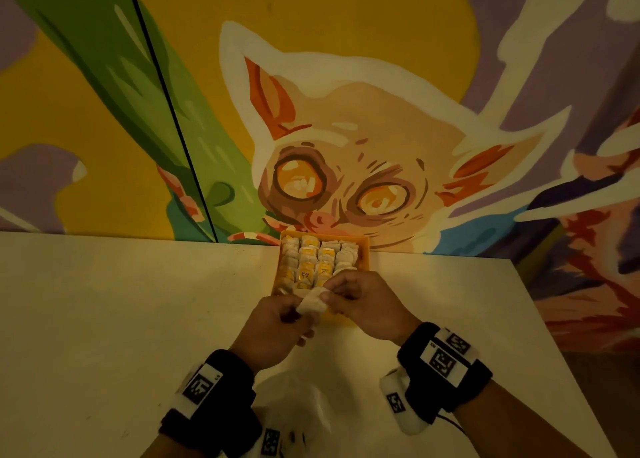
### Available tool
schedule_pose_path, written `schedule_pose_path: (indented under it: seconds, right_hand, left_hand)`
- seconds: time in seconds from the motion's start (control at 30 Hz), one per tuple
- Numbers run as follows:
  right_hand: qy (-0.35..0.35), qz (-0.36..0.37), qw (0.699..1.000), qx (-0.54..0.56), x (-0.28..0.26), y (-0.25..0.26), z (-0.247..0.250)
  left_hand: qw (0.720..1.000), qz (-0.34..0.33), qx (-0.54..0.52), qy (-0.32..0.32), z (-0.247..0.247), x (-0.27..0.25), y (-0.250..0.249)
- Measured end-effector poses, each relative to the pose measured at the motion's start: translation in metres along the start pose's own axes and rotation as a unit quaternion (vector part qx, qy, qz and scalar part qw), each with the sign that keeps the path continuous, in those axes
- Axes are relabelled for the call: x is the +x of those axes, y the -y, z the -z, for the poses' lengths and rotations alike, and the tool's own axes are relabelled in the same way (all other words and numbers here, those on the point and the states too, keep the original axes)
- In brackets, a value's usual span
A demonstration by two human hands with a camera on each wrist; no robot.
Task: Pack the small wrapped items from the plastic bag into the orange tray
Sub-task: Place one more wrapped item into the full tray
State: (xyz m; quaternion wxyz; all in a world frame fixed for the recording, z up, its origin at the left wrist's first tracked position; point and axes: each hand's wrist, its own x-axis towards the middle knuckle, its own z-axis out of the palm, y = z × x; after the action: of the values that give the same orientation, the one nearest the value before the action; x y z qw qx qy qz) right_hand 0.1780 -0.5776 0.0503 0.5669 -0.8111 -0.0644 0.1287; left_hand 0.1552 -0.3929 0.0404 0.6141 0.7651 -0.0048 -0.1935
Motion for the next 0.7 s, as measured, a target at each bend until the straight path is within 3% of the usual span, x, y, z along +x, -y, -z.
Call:
schedule_pose_path:
  seconds: [0.23,0.47,0.7]
  right_hand:
    - [-0.036,0.008,0.994,-0.103,0.018,-0.004,0.029]
    - [-0.105,-0.015,0.960,-0.258,0.042,-0.039,0.051]
    - [-0.064,-0.075,0.922,-0.373,0.039,-0.053,0.043]
  left_hand:
    - [0.999,0.028,0.032,-0.016,-0.002,0.005,0.001]
    - [0.998,0.041,0.055,-0.006,0.003,0.001,0.004]
    - [0.998,0.036,0.052,-0.009,0.010,-0.001,0.004]
